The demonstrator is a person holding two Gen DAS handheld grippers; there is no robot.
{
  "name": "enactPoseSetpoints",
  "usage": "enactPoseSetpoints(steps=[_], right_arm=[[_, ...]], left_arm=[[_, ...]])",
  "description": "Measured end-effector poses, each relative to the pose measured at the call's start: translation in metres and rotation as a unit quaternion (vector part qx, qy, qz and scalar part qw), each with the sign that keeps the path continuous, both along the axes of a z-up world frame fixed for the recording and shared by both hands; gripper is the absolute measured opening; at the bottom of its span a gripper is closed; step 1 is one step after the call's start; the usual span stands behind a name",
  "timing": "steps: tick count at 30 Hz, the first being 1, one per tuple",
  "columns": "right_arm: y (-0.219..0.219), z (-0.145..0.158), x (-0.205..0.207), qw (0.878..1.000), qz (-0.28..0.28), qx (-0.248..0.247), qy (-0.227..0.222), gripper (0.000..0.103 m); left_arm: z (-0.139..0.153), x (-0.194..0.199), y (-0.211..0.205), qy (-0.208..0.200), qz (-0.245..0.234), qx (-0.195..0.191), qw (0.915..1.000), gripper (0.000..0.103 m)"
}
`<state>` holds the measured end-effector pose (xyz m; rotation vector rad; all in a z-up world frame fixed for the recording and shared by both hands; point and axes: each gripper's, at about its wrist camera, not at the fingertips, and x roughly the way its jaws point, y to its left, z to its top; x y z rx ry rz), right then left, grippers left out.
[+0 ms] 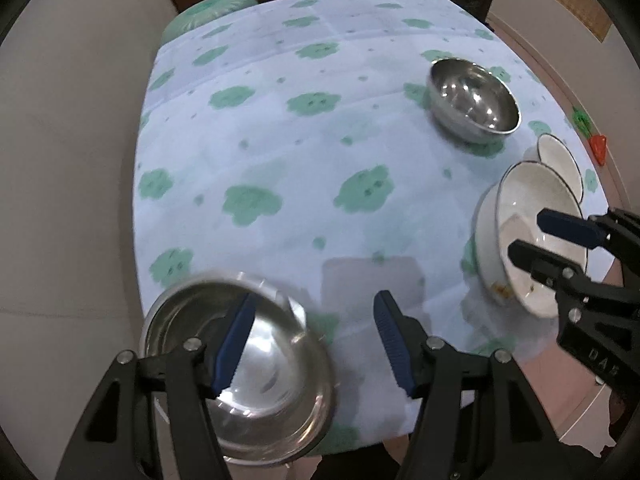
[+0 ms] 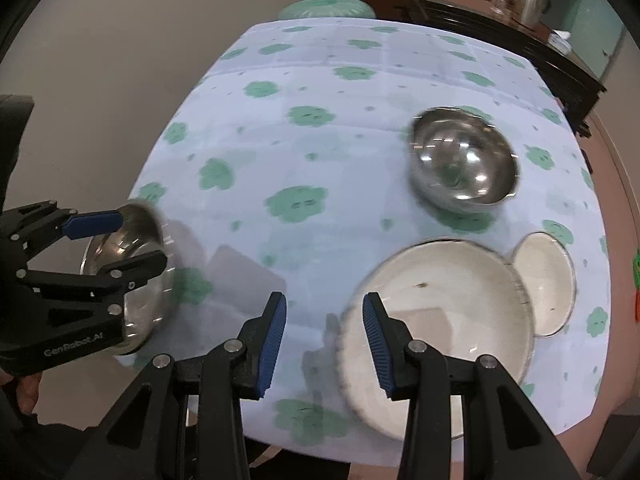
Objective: Organize plates and bowls
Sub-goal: 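Move both open grippers toward the smaller steel bowl on the cloth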
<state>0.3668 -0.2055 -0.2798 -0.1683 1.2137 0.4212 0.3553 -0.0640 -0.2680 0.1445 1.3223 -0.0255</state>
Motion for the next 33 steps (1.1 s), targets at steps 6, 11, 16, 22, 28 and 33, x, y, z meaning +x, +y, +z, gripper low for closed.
enactPoseSetpoints(steps=[6,11,16,22,28,33], right_arm=[[-0.036,-0.004,0.027,1.0,-0.02,-0.001,0.004,0.043],[-0.057,-0.007,0.046,1.0,-0.024,0.0,0.008,0.043],[-0.078,-0.009,0.065,0.999,-0.033,-0.001,0.006,0.043],[-0.094,-0.013,0.086,0.999,-0.037,-0.004,0.008,0.043],[-0.103,-0.02,0.104,0.999,-0.037,-0.002,0.014,0.043],[-0.109,-0.028,0.121,0.999,-0.042,0.0,0.02,0.043]], left_arm=[[-0.003,0.03,-0.037,0.005,-0.015,0.005,0.9999,0.063],[-0.005,0.054,-0.06,0.006,-0.022,0.005,0.9997,0.063],[-0.006,0.077,-0.081,0.002,-0.025,0.004,0.9997,0.063],[-0.011,0.096,-0.097,0.003,-0.027,0.004,0.9996,0.063],[-0.017,0.115,-0.109,0.003,-0.028,0.006,0.9996,0.063],[-0.022,0.133,-0.113,0.006,-0.02,0.004,0.9998,0.063]])
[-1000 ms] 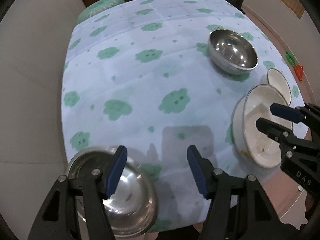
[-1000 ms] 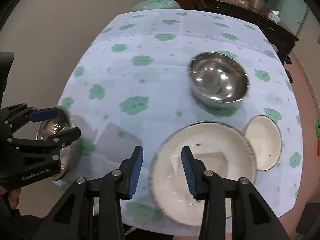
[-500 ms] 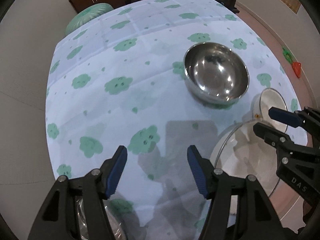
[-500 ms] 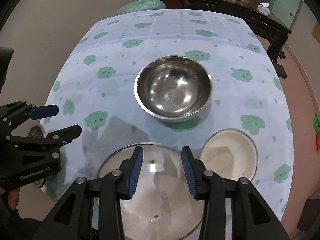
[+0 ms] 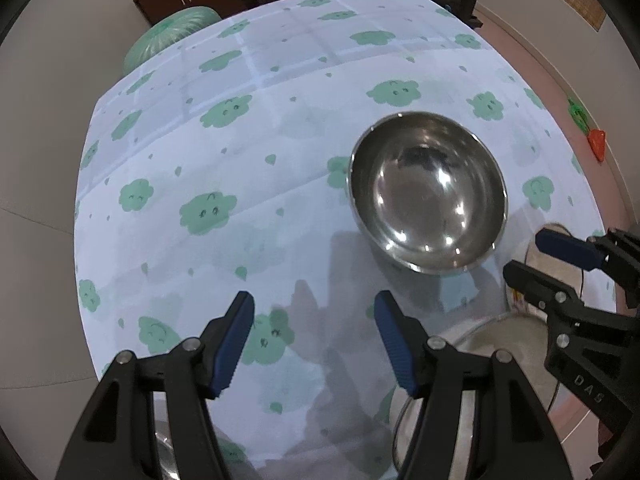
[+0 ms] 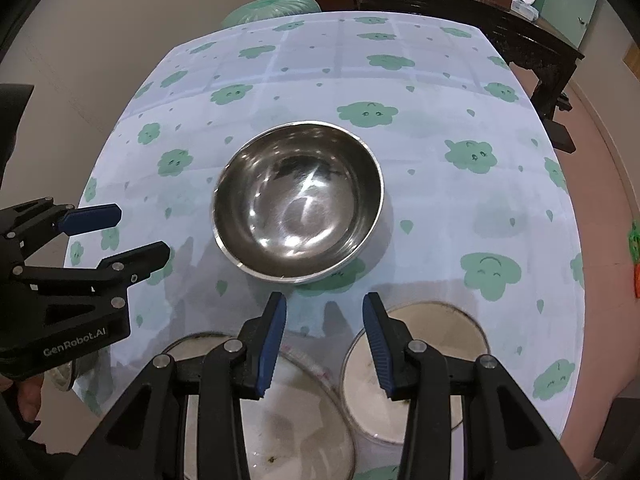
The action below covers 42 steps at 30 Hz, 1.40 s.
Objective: Organize plates and bowls
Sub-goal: 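Move both open grippers toward the smaller steel bowl on the cloth, then close both grippers on opposite rim points of the smaller steel bowl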
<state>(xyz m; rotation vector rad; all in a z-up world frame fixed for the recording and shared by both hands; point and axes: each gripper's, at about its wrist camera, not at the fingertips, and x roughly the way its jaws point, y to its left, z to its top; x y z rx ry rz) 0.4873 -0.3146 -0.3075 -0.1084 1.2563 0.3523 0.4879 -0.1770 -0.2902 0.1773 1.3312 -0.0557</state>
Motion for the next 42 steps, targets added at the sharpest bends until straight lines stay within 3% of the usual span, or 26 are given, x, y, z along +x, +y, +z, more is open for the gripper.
enactPoseSetpoints(steps=[20,37,41,42], right_arm=[[-0.007,-0.012,0.054,1.0,-0.015,0.001,0.001,0.043],[-0.004,-0.033,0.069,1.0,-0.016,-0.006,0.015,0.043],[-0.004,-0.036,0.068,1.0,-0.015,-0.01,0.019,0.042],[-0.004,-0.038,0.069,1.0,-0.014,-0.01,0.02,0.038]], left_arm=[[-0.014,0.043,-0.02,-0.002,0.004,0.0,1.0,0.063],[-0.031,0.056,-0.028,0.005,0.0,0.009,0.9999,0.063],[-0.034,0.058,-0.03,0.009,-0.003,0.01,0.9999,0.059],[-0.035,0.058,-0.031,0.01,-0.004,0.011,0.9999,0.055]])
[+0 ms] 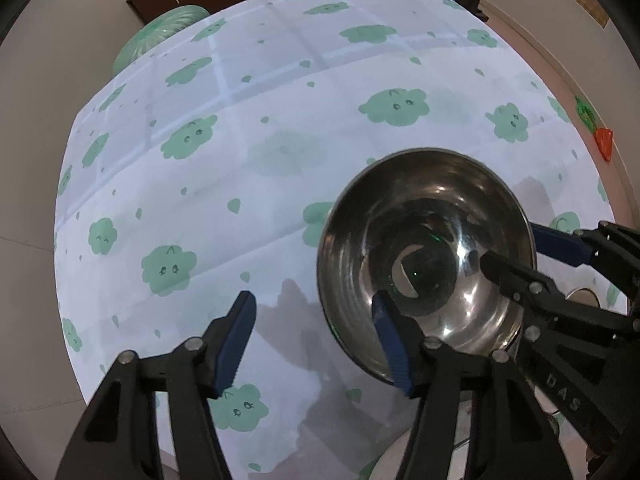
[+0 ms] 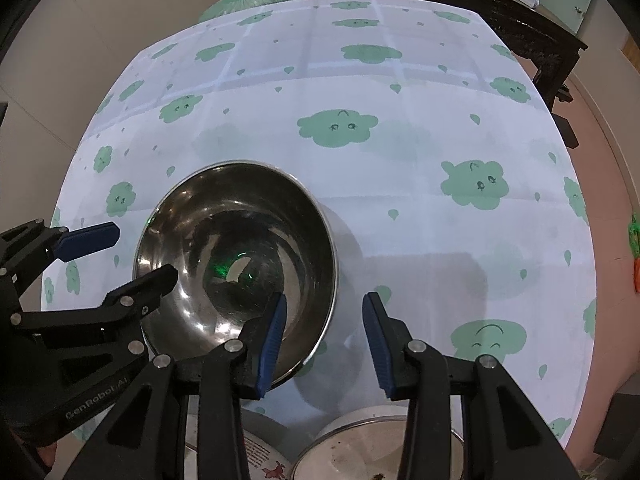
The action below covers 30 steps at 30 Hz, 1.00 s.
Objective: Organize plates and bowls
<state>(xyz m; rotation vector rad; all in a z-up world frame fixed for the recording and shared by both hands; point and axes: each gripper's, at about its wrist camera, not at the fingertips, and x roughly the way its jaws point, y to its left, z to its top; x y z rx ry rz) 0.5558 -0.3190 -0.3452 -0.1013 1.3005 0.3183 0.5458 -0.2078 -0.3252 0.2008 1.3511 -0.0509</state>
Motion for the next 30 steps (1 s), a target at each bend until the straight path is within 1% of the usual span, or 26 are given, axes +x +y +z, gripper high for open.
enactPoseSetpoints(steps=[1,2,3,5,8,9,10,12,17,30], right_arm=[[0.0,-0.001,0.0,1.0,0.001,0.0,0.002,0.034],[0.0,-0.003,0.0,1.0,0.002,-0.001,0.004,0.031],[0.0,-0.003,0.0,1.0,0.002,0.0,0.005,0.03],[-0.001,-0.003,0.0,1.0,0.004,0.002,0.006,0.026],[0.0,-0.003,-0.001,1.0,0.008,0.004,0.007,0.023],[0.001,-0.003,-0.001,1.0,0.009,0.004,0.007,0.022],[0.001,-0.003,-0.001,1.0,0.01,0.005,0.008,0.02],[0.003,-0.002,-0.001,1.0,0.012,0.005,0.006,0.019],[0.004,-0.002,-0.002,1.0,0.013,0.002,0.006,0.019],[0.005,0.007,-0.007,1.0,0.013,0.006,0.002,0.018]], left_arm=[[-0.001,0.0,0.0,0.002,-0.001,-0.001,1.0,0.048],[-0.002,0.0,-0.001,0.004,-0.001,-0.003,1.0,0.045],[-0.002,0.0,-0.002,0.007,-0.002,-0.005,1.0,0.04],[-0.003,-0.001,-0.002,0.008,-0.002,-0.005,1.0,0.035],[-0.005,-0.001,-0.003,0.01,-0.005,-0.005,0.9999,0.025],[-0.006,-0.001,-0.003,0.012,-0.005,-0.005,0.9999,0.019],[-0.008,-0.001,-0.003,0.014,-0.006,-0.008,0.9999,0.015],[-0.009,-0.001,-0.005,0.015,-0.008,-0.012,0.9998,0.011],[-0.008,-0.003,-0.008,0.012,-0.015,-0.003,0.9998,0.01],[0.0,-0.008,-0.006,0.009,-0.014,-0.004,0.9999,0.01]])
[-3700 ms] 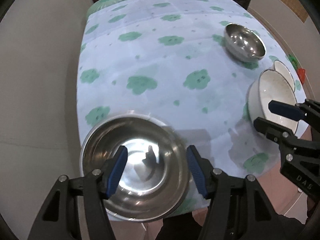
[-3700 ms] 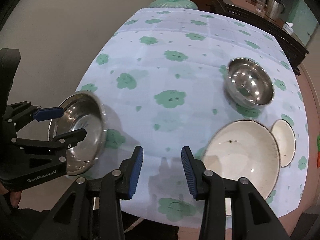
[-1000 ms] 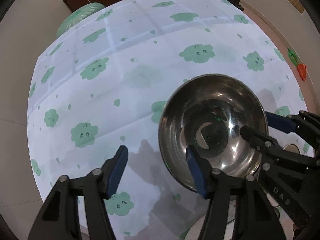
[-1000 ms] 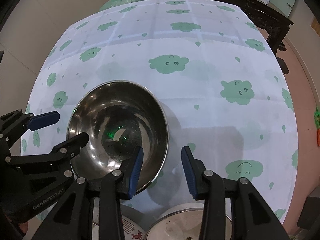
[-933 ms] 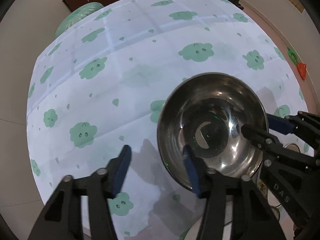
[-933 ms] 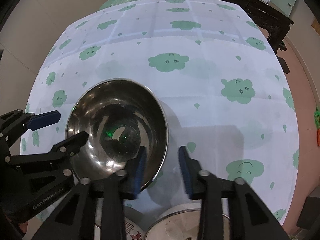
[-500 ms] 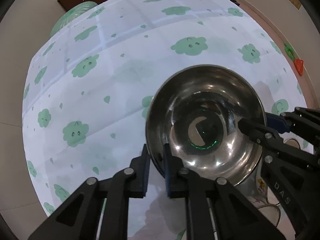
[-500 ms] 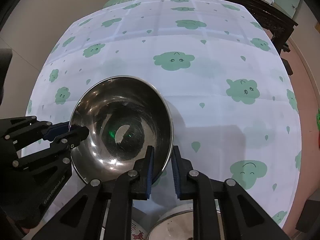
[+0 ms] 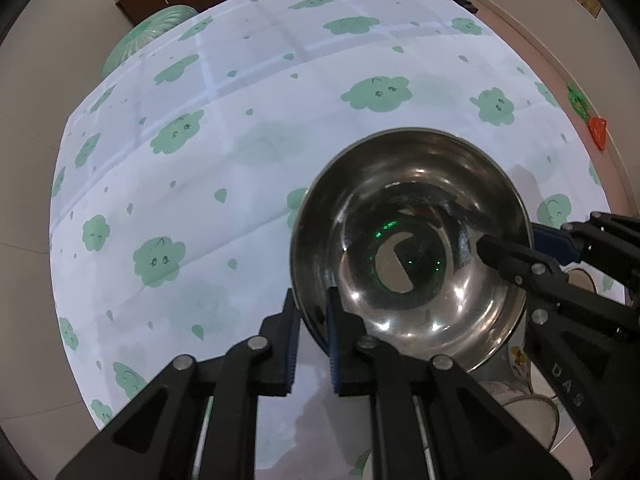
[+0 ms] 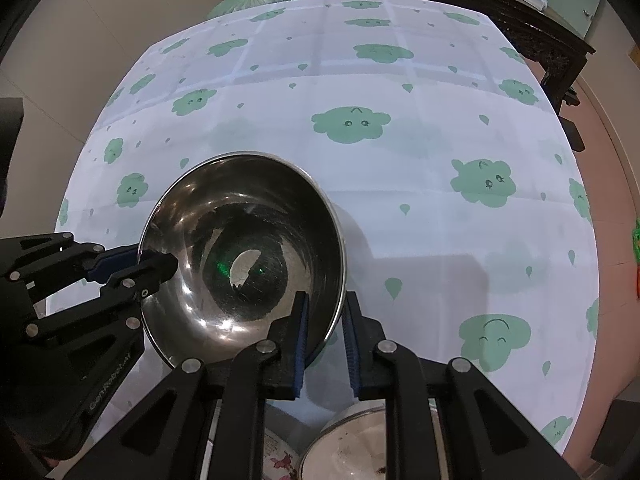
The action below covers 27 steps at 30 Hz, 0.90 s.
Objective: Organize plates and bowls
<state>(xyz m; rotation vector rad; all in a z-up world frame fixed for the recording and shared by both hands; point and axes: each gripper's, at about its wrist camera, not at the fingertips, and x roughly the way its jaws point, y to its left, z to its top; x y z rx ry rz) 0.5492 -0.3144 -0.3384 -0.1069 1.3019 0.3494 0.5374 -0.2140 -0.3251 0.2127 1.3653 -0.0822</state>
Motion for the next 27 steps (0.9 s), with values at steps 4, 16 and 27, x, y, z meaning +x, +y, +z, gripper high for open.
enactPoseSetpoints(steps=[4,16,27], right_arm=[[0.0,0.009,-0.004,1.0,0.0,0.003,-0.003,0.018],[0.003,0.035,-0.018,1.0,0.002,0.005,-0.018,0.018],[0.005,0.056,-0.035,1.0,-0.003,0.009,-0.028,0.019]], left_arm=[[0.004,-0.001,0.003,-0.002,0.001,-0.002,1.0,0.01],[0.025,-0.016,0.006,-0.014,-0.004,-0.006,0.9999,0.01],[0.045,-0.033,0.009,-0.024,-0.015,-0.01,0.9996,0.01]])
